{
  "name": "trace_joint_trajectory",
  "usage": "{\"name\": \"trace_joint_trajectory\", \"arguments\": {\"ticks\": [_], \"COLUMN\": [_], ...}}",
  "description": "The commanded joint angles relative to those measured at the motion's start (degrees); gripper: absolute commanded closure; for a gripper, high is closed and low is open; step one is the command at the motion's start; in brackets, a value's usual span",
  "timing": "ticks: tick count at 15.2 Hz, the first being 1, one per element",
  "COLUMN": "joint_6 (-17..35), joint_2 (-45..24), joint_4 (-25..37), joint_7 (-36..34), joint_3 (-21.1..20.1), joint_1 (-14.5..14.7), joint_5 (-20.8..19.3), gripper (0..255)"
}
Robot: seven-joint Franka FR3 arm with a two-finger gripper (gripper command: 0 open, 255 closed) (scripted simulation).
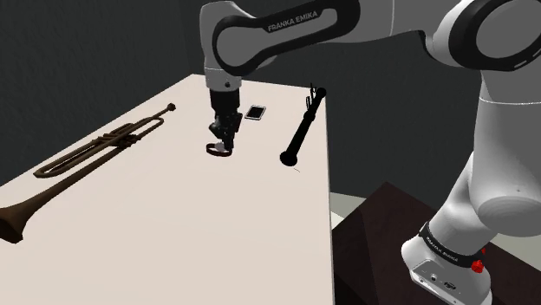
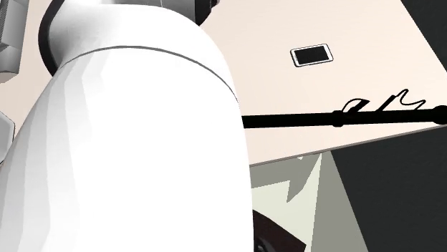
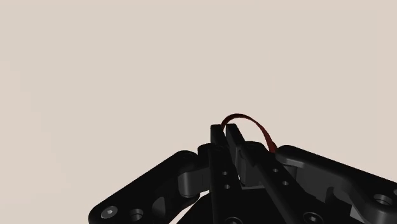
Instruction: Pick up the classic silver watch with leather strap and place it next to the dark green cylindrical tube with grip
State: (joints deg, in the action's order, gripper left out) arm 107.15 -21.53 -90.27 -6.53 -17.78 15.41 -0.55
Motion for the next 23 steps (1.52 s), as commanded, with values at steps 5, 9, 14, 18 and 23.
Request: {"name": "trace_joint_trajectory", "arguments": {"ticks": [5,9,14,18,23], "joint_6": [-4.1,-7.1,-10.9,-14.2,-18.4], "joint_2": [0.9,1.1,1.1,0.8,0.0], "joint_4": [3.3,6.0,9.9,13.4,18.5], "joint_7": [-0.2,-0.4,-0.6,-0.9,-1.2], "joint_3": [-0.2,-0.3,-0.3,-0.4,-0.5], "joint_1": [0.1,0.2,0.3,0.6,1.0], "joint_5": [0.2,0.3,0.3,0.2,-0.1], "gripper": [255,255,255,255,255]}}
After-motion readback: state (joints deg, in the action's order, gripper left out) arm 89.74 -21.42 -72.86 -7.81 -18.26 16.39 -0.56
